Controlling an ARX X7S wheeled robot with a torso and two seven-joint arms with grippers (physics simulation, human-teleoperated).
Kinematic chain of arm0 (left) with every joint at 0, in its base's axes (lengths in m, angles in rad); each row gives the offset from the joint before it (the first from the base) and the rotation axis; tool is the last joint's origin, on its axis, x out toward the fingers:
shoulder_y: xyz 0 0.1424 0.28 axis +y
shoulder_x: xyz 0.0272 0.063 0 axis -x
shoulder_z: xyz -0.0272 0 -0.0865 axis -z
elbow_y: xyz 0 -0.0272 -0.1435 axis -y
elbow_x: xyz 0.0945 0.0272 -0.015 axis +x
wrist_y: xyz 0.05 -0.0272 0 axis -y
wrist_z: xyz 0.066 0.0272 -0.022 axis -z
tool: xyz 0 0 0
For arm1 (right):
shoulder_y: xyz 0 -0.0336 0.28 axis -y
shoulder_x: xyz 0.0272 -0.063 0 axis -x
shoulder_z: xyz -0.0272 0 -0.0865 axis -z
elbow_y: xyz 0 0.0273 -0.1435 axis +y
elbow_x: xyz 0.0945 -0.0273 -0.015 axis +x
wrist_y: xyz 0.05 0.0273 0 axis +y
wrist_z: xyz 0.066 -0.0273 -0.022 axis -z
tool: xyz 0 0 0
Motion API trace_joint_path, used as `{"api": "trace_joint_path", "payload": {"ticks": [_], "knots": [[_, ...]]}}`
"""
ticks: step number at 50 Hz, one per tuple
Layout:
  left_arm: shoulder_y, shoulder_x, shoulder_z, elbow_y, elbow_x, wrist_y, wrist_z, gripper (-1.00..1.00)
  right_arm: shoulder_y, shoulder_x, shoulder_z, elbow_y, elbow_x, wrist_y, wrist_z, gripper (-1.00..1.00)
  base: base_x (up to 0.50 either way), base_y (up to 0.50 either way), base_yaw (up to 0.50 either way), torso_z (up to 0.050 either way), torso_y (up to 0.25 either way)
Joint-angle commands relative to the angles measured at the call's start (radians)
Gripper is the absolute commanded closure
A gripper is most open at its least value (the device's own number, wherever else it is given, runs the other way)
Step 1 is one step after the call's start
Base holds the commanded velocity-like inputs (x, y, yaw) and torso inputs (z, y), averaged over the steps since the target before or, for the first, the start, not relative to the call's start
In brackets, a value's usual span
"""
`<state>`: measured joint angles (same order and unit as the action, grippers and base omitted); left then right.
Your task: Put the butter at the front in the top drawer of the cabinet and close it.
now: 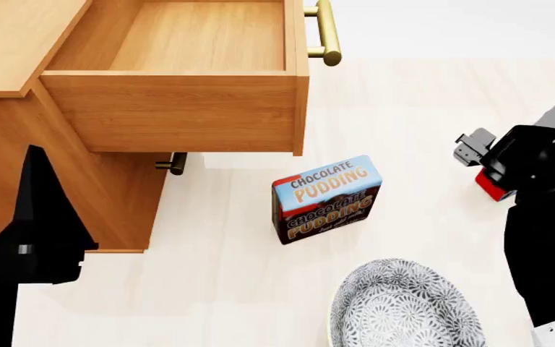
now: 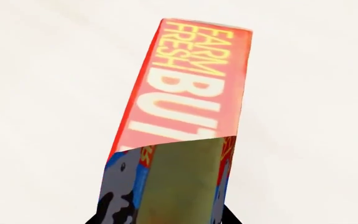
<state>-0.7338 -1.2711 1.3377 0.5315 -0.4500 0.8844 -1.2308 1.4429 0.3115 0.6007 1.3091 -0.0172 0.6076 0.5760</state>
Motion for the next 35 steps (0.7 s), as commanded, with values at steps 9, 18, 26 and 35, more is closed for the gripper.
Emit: {"api": "trace_joint_path", "payload": {"ticks": [9, 18, 26, 35], "knots": [[0.016, -0.011, -0.011, 0.013, 0.009, 0.006, -0.006, -1.0, 0.035, 0.011, -0.052, -0.001, 0.003, 0.001, -0.03, 1.0, 0.0, 0.0, 0.0, 0.0, 0.0], [0.018, -0.012, -0.016, 0.024, 0.012, -0.002, -0.007, -1.0, 0.091, 0.025, -0.134, -0.009, -0.038, 0.045, -0.107, 1.0, 0.0, 0.0, 0.0, 0.0, 0.0], [0.021, -0.012, -0.02, 0.036, 0.017, -0.007, -0.006, -1.0, -0.087, -0.056, -0.205, -0.695, -0.051, 0.521, -0.235, 1.0, 0.0, 0.0, 0.0, 0.0, 0.0], [0.024, -0.014, -0.024, 0.051, 0.02, -0.014, -0.002, -1.0, -0.167, -0.041, -0.29, -1.072, -0.041, 0.799, -0.332, 1.0, 0.0, 0.0, 0.0, 0.0, 0.0]]}}
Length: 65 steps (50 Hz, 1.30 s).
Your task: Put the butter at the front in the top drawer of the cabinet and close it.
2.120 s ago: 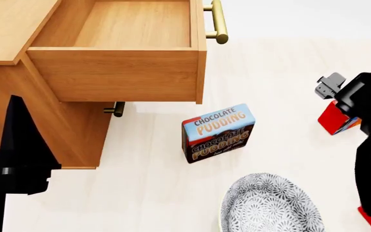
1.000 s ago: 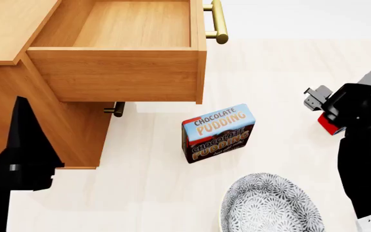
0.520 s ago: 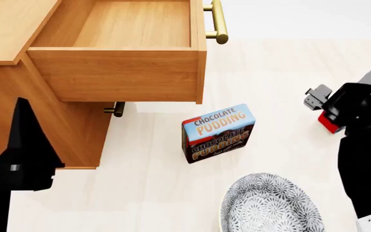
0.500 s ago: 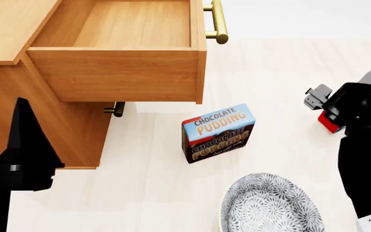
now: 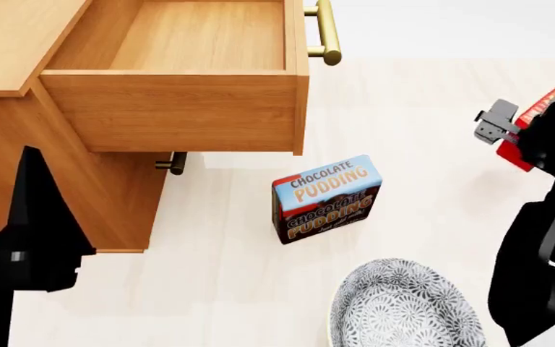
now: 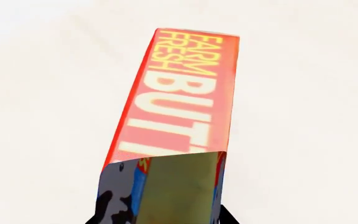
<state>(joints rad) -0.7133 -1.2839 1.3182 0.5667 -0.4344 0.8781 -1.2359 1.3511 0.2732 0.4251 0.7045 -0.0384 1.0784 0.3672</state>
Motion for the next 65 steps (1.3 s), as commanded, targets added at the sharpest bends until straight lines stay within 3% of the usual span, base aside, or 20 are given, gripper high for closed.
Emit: {"api": "trace_joint_path", "payload": {"ticks": [1, 9, 22, 35, 50, 54, 65], "knots": [[0.003, -0.001, -0.005, 0.018, 0.004, -0.01, 0.004, -1.0, -0.077, 0.002, -0.126, -0.503, -0.018, 0.354, -0.132, 1.0, 0.0, 0.0, 0.0, 0.0, 0.0], [0.005, 0.001, -0.009, 0.027, 0.006, -0.018, 0.004, -1.0, -0.059, 0.022, -0.176, -0.643, -0.004, 0.472, -0.166, 1.0, 0.0, 0.0, 0.0, 0.0, 0.002], [0.016, -0.007, -0.013, 0.026, 0.001, 0.0, 0.008, -1.0, -0.023, 0.014, -0.194, -0.647, -0.025, 0.491, -0.199, 1.0, 0.0, 0.0, 0.0, 0.0, 0.087], [0.026, -0.004, -0.019, 0.022, 0.006, 0.004, 0.008, -1.0, 0.003, -0.056, -0.196, -0.64, -0.378, 0.49, -0.484, 1.0, 0.0, 0.0, 0.0, 0.0, 0.25], [0.035, -0.002, -0.025, 0.014, 0.0, 0.009, 0.012, -1.0, -0.002, -0.073, -0.19, -0.646, -0.449, 0.489, -0.558, 1.0, 0.0, 0.0, 0.0, 0.0, 0.25], [0.034, 0.001, -0.026, 0.014, -0.005, 0.006, 0.016, -1.0, -0.015, -0.093, -0.184, -0.665, -0.566, 0.491, -0.672, 1.0, 0.0, 0.0, 0.0, 0.0, 0.25], [0.037, 0.003, -0.031, 0.023, -0.004, -0.006, 0.017, -1.0, -0.053, -0.176, -0.202, -0.741, -1.134, 0.489, -1.242, 1.0, 0.0, 0.0, 0.0, 0.0, 0.25]]}}
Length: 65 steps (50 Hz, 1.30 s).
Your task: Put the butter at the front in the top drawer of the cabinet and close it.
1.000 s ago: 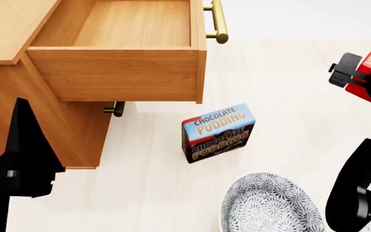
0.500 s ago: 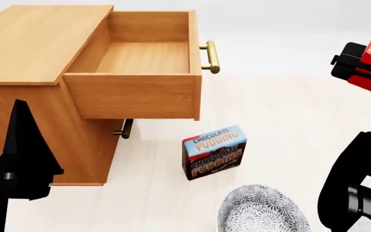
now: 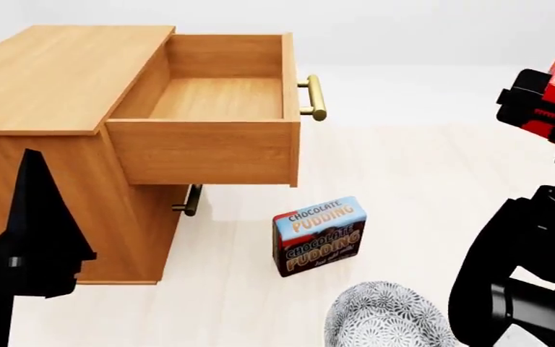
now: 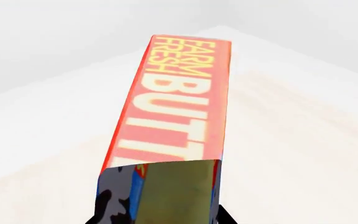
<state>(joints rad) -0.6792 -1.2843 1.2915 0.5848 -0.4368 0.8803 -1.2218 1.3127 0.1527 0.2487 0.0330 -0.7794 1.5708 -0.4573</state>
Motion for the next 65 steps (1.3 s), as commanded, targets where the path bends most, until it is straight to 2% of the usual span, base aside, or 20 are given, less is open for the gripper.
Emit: {"api": "trace_joint_path", "payload": {"ticks": [1, 12, 23, 26, 32, 42, 65], "knots": [[0.004, 0.003, -0.005, 0.006, -0.001, -0.01, 0.003, -1.0, -0.018, -0.06, -0.027, -0.074, -0.432, -0.005, -0.457, 1.0, 0.0, 0.0, 0.0, 0.0, 0.25], [0.012, 0.013, -0.007, -0.002, 0.0, -0.009, 0.007, -1.0, -0.062, -0.075, -0.084, -0.14, -0.805, -0.029, -0.885, 1.0, 0.0, 0.0, 0.0, 0.0, 0.214], [0.023, 0.014, -0.01, -0.011, 0.0, -0.002, 0.006, -1.0, -0.132, -0.126, -0.098, -0.253, -0.99, -0.124, -1.108, 1.0, 0.0, 0.0, 0.0, 0.0, 0.0], [0.026, 0.015, -0.009, -0.016, -0.005, 0.003, 0.009, -1.0, -0.173, -0.151, -0.082, -0.321, -0.973, -0.191, -1.113, 1.0, 0.0, 0.0, 0.0, 0.0, 0.0], [0.029, 0.018, -0.01, -0.019, -0.006, 0.004, 0.013, -1.0, -0.292, -0.128, -0.117, -0.506, -0.854, -0.276, -1.105, 1.0, 0.0, 0.0, 0.0, 0.0, 0.003], [0.032, 0.032, -0.009, -0.024, -0.012, -0.004, 0.027, -1.0, -0.442, -0.073, -0.117, -0.706, -0.559, -0.377, -0.935, 1.0, 0.0, 0.0, 0.0, 0.0, 0.001], [0.04, 0.034, -0.012, 0.003, -0.018, -0.033, 0.038, -1.0, -0.619, -0.078, -0.077, -0.772, -0.156, -0.586, -0.767, 1.0, 0.0, 0.0, 0.0, 0.0, 0.001]]}}
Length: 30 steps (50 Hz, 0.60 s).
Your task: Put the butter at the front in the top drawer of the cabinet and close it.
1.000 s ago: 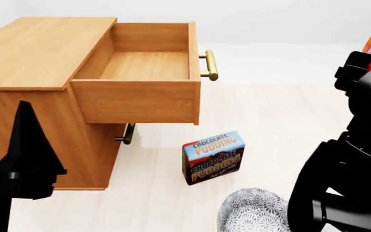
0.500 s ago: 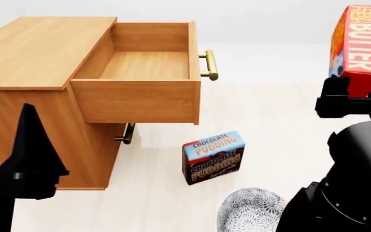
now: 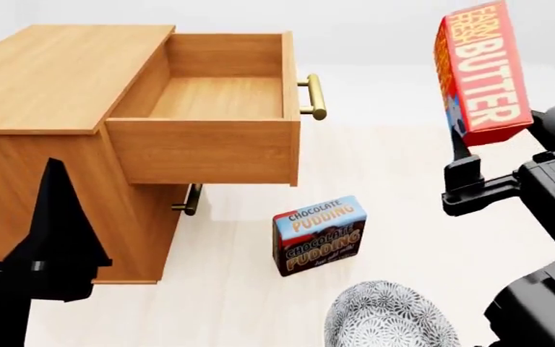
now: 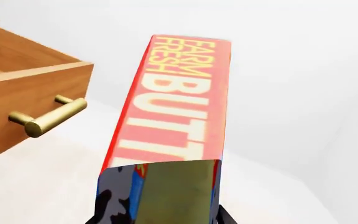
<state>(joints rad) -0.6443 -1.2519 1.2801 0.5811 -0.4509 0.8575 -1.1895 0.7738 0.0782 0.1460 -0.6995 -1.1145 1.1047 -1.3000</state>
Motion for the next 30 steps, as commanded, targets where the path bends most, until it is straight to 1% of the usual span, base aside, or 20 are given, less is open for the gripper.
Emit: {"api": "trace_joint_path", "payload": {"ticks": [1, 6, 9, 15, 30], "knots": [[0.005, 0.001, 0.0, 0.006, -0.005, -0.01, 0.006, -1.0, -0.094, -0.006, 0.037, -0.041, 0.209, -0.144, 0.092, 1.0, 0.0, 0.0, 0.0, 0.0, 0.0], [0.005, 0.002, 0.0, 0.009, -0.014, -0.01, 0.014, -1.0, -0.136, -0.01, 0.082, -0.029, 0.306, -0.222, 0.155, 1.0, 0.0, 0.0, 0.0, 0.0, 0.002], [0.005, 0.004, -0.001, 0.009, -0.021, -0.012, 0.018, -1.0, -0.2, -0.006, 0.112, -0.022, 0.387, -0.355, 0.242, 1.0, 0.0, 0.0, 0.0, 0.0, 0.0], [0.005, 0.004, 0.0, 0.01, -0.033, -0.013, 0.027, -1.0, -0.266, -0.001, 0.151, -0.017, 0.469, -0.478, 0.33, 1.0, 0.0, 0.0, 0.0, 0.003, 0.002], [0.0, 0.008, 0.0, 0.03, -0.046, -0.049, 0.043, -1.0, -0.333, 0.012, 0.197, -0.042, 0.555, -0.561, 0.395, 1.0, 0.0, 0.0, 0.0, 0.0, 0.001]]}}
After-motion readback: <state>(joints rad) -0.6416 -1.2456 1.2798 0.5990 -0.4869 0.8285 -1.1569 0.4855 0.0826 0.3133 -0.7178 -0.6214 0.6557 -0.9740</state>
